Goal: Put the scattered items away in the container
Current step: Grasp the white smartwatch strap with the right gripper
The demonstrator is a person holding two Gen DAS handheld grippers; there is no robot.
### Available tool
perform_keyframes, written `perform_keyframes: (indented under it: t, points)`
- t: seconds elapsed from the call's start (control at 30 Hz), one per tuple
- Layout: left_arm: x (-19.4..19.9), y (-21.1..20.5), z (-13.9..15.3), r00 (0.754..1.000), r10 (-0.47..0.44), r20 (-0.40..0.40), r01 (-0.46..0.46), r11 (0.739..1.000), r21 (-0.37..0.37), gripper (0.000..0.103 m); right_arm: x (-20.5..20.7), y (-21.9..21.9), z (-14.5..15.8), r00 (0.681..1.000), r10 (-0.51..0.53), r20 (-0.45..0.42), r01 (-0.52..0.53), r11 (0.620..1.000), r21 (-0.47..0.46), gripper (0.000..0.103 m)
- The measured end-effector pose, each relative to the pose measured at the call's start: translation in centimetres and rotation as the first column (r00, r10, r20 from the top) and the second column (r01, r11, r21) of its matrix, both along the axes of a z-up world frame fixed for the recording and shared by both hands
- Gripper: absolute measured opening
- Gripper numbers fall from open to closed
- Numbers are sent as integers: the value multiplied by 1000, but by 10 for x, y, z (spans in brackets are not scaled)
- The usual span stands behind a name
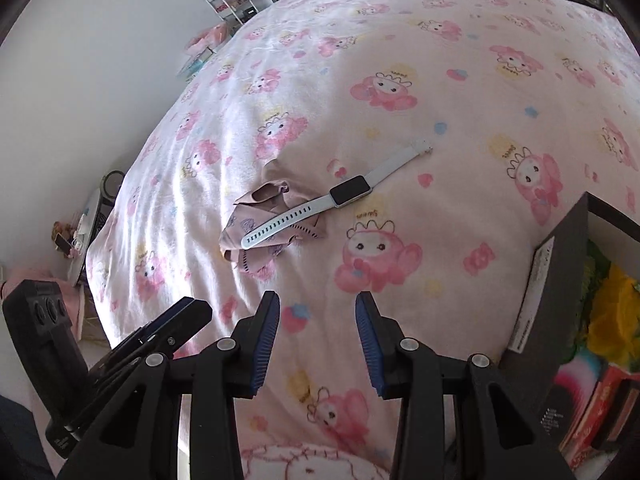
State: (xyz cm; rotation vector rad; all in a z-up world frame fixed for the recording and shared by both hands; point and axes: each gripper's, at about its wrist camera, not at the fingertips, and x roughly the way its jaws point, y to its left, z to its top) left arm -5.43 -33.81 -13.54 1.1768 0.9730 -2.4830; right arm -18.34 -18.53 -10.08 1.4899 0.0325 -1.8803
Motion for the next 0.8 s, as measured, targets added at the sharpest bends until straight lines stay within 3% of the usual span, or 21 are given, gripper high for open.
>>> perform_keyframes:
  t: [0.13, 0.2, 0.27, 0.37, 0.63, 0.8]
  points:
    - [-35, -18, -29, 999, 9, 30, -10, 999, 34, 28, -28, -18, -26, 999, -29, 17, 28, 999, 45, 35]
    - [-48, -24, -40, 999, 10, 49, -12, 999, 46, 26, -35, -22, -35, 999, -35, -18, 37, 995, 94, 35]
    - [-56, -29, -53, 998, 22, 52, -27, 994, 106, 26, -38, -21, -40, 998, -35, -53, 41, 992, 118, 35]
    - [-62, -32, -68, 997, 37, 73, -49, 986, 158, 26, -42, -16, -52, 998, -46, -31, 50, 991, 123, 35]
    - [-63, -47, -76, 989, 145, -4, -139, 954, 265, 27, -72, -20, -70, 989, -142, 45, 140, 988, 59, 35]
    - [-56, -58, -70, 971, 223, -87, -193, 945, 265, 26, -100, -30, -87, 971, -215, 106, 210, 976, 55, 36]
